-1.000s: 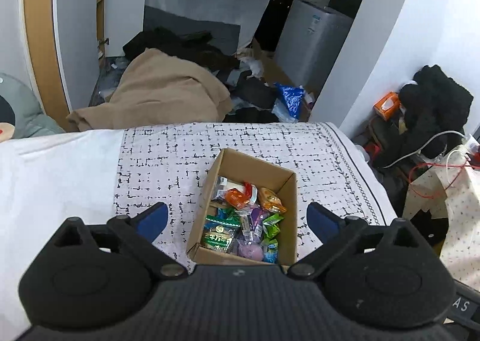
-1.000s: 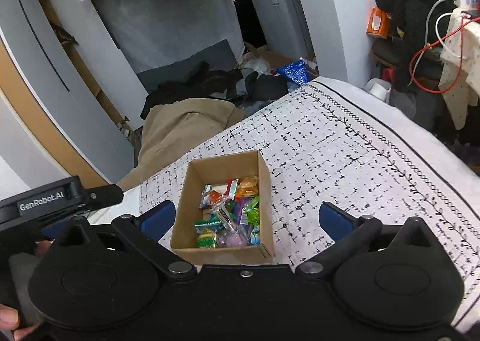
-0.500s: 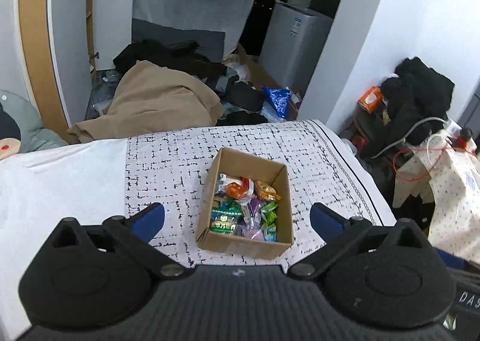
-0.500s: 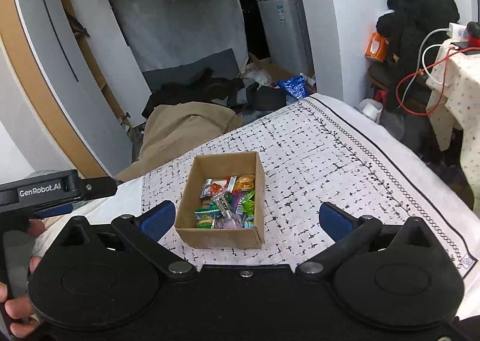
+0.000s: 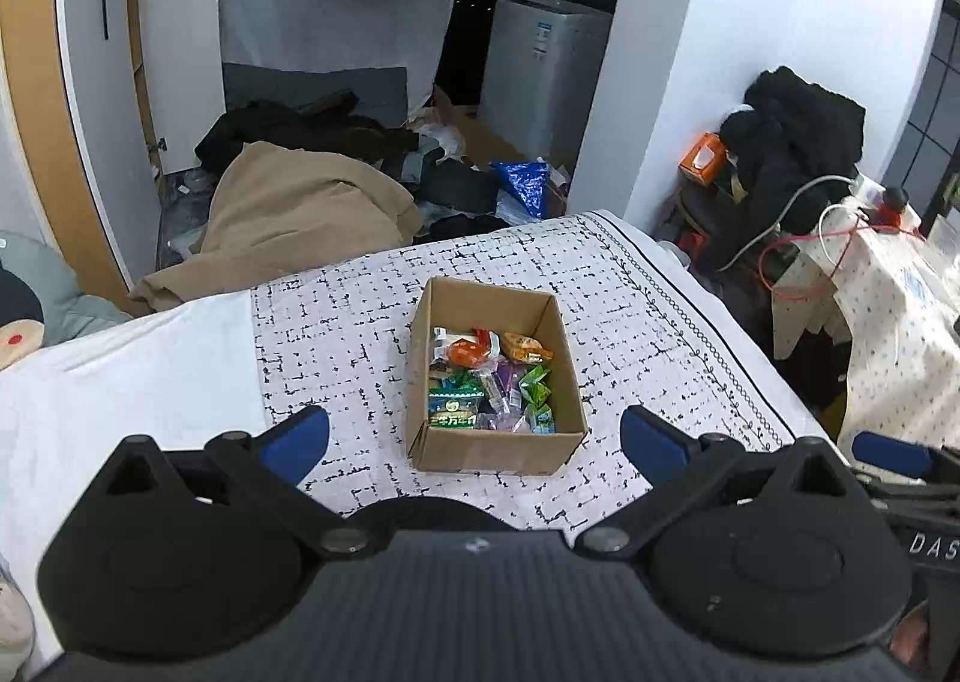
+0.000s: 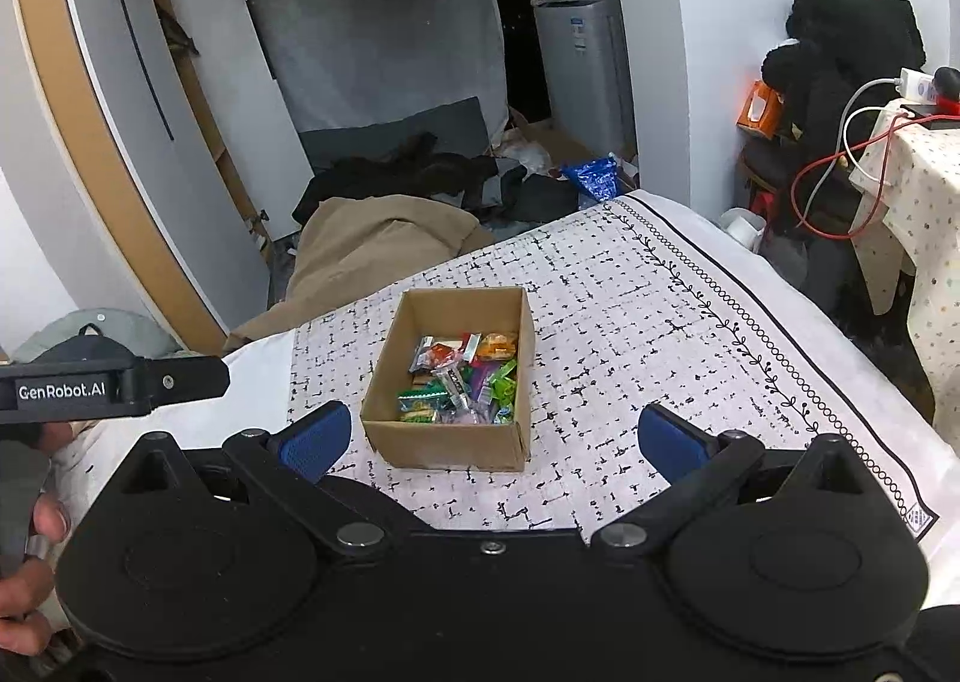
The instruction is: Organize snacks
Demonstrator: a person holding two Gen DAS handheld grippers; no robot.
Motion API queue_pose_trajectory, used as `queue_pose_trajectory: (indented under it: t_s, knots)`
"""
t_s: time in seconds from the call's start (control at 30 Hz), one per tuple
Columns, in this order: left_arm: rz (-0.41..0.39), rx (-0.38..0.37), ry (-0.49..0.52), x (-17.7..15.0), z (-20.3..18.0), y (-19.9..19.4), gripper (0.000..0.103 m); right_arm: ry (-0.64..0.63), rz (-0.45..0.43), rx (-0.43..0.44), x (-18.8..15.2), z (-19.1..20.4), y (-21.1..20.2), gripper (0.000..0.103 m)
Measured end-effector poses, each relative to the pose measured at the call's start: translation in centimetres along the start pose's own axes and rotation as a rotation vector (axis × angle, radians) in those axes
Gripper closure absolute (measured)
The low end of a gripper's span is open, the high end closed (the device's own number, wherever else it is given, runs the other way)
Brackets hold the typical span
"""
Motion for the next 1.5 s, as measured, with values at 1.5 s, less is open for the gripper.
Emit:
queue_pose_trajectory:
  t_s: [1.5]
  knots:
    - [-0.015,0.006,0.072,-2.5,0.5,-1.1,0.000,0.007,-0.020,0.000,-2.0,0.0,-2.4,0.000]
Point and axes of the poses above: each gripper's, at about its wrist camera, not at the fingertips, and y roughly the way its jaws point, z to its left, x to its top, the point moved 8 cm from there along y, roughly the way its jaws point, and after that the axes turned 5 degrees about -y, right-handed, at the moved point
